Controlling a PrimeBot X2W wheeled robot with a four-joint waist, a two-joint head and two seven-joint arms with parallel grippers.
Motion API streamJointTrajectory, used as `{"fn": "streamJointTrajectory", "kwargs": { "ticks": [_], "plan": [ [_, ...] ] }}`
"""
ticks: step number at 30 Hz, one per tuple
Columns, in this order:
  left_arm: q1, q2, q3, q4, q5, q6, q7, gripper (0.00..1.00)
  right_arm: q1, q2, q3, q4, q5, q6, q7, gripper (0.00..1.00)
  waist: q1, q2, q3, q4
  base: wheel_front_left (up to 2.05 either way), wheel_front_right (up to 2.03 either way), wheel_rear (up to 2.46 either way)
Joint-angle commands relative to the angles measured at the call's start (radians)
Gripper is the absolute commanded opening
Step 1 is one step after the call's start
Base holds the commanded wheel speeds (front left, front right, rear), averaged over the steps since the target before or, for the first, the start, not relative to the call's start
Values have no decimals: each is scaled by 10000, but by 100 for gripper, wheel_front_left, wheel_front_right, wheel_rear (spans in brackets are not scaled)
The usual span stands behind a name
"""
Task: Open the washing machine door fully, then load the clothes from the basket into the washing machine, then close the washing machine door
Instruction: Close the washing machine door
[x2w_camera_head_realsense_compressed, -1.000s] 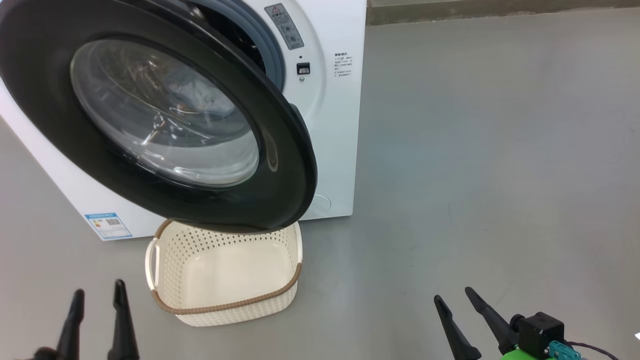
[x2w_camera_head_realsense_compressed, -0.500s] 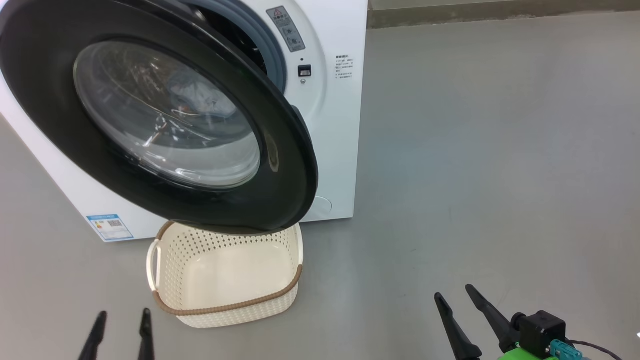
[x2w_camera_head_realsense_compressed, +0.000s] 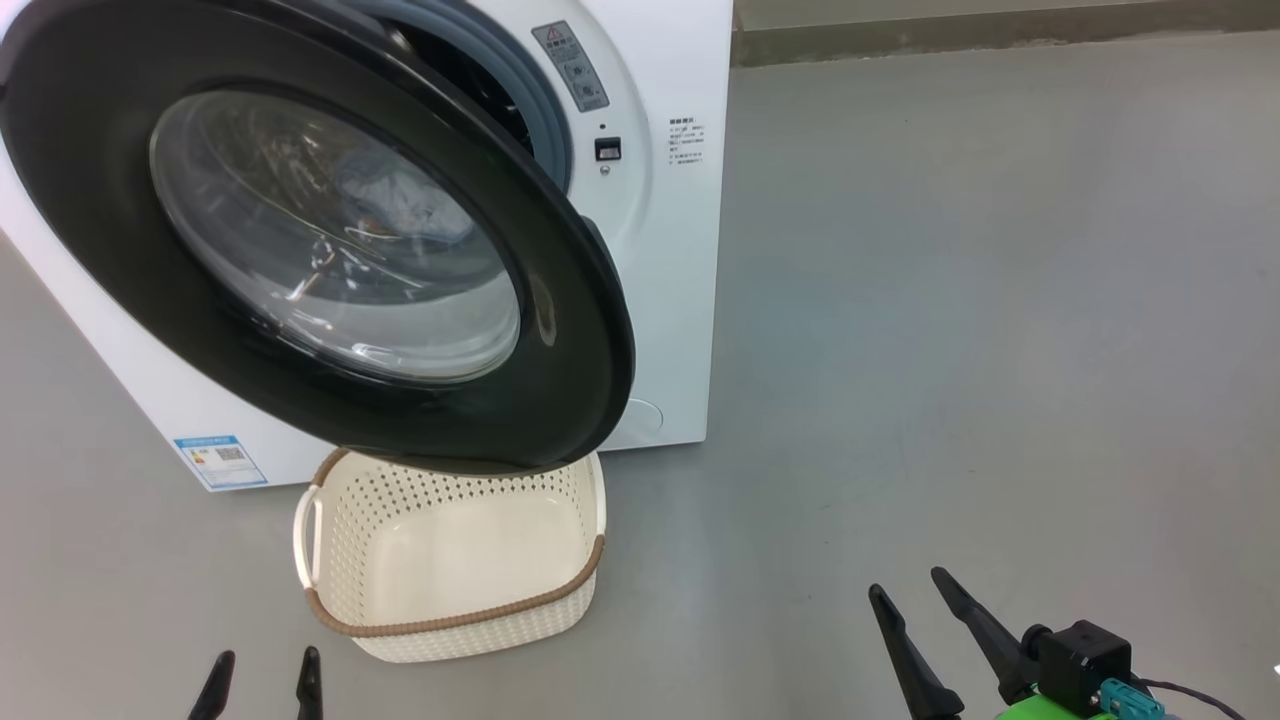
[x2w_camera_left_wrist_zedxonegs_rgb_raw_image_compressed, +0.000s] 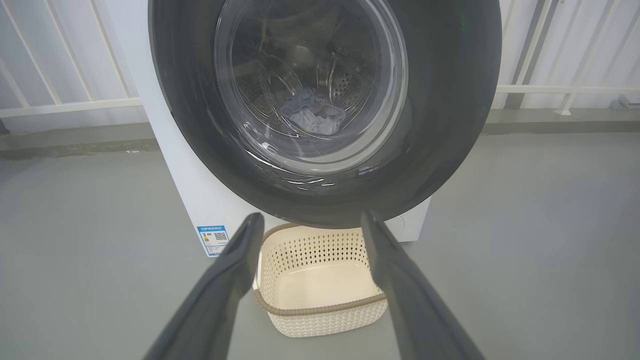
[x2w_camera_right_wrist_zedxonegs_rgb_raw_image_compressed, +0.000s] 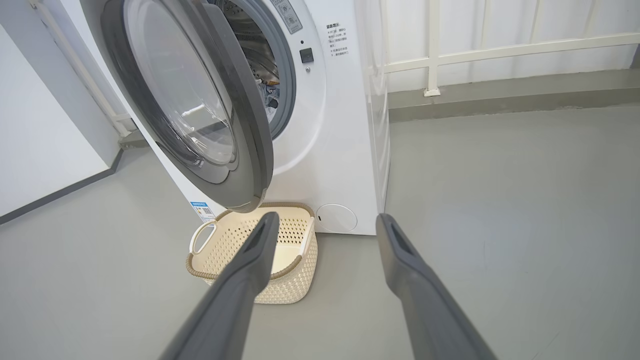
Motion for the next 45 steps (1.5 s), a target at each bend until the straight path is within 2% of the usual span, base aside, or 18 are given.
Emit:
{"fn": "streamJointTrajectory", "kwargs": {
  "ticks": [1, 27, 28, 29, 30, 38, 45],
  "plan": [
    [-176, 33, 307, -157, -57, 57, -64, 100, 8, -87, 192, -240, -133, 16, -119, 100, 0, 0, -16, 3, 0, 0, 0],
    [-234, 32, 400, -56, -410, 156, -64, 100, -6, 19, 31, -218, -209, 16, -119, 100, 0, 0, 43, 16, 0, 0, 0],
    [-235, 32, 388, -52, -418, 161, -64, 100, 0, 22, 25, -214, -200, 16, -119, 85, 0, 0, 38, 32, 0, 0, 0],
    [-235, 32, 373, -49, -423, 165, -64, 100, -6, 19, 8, -263, -219, 16, -119, 27, 0, 0, 35, 49, 0, 0, 0],
    [-235, 32, 359, -48, -424, 167, -64, 100, 13, 46, -31, -329, -199, 16, -119, 0, 0, 0, 31, 68, 0, 0, 0],
    [-218, 32, 365, -69, -460, 213, -64, 100, -41, 224, -519, -1121, -157, 16, -119, 0, 0, 0, 119, 138, 0, 0, 0],
    [-286, 32, 354, -30, -546, 221, -65, 100, -556, 313, -669, -3212, -190, 16, -119, 0, 0, 0, 245, 178, 0, 0, 0]
  ]
}}
